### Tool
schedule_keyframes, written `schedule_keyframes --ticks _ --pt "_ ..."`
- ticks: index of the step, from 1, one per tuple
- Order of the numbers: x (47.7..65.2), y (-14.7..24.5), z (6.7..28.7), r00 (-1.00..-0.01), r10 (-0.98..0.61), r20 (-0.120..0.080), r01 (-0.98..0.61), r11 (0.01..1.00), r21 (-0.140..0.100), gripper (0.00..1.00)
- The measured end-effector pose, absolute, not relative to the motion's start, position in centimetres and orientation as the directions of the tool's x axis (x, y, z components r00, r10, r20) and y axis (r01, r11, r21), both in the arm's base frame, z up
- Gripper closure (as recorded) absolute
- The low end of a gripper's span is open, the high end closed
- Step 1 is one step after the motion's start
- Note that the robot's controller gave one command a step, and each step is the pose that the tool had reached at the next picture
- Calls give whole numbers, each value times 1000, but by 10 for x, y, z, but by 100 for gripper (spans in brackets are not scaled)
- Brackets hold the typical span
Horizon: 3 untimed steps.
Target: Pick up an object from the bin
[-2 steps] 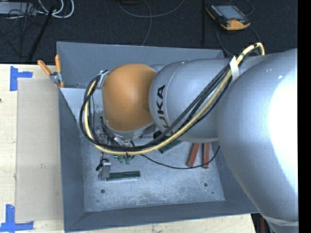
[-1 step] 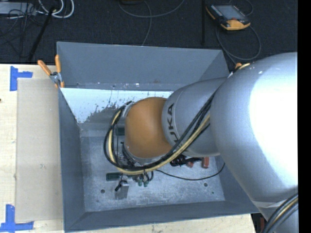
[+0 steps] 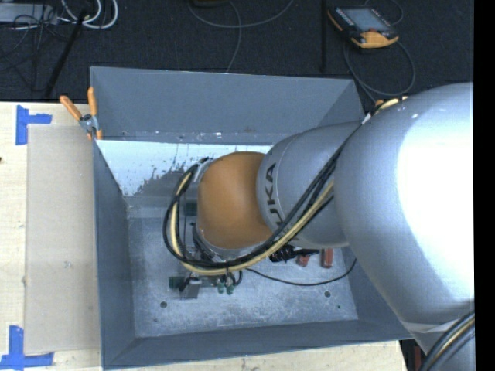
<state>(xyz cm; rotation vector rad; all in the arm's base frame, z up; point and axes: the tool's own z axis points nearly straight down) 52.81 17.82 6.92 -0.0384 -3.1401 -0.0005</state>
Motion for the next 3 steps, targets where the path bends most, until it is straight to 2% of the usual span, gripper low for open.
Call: schedule_keyframes --ticks 1,2,3 --pt "529 167 197 -1000 24 -7 24 1000 2 100" --pt "521 165 197 -977 -213 1 -213 977 0 100" --pt "532 183 293 -849 -528 -6 -528 849 -1 100"
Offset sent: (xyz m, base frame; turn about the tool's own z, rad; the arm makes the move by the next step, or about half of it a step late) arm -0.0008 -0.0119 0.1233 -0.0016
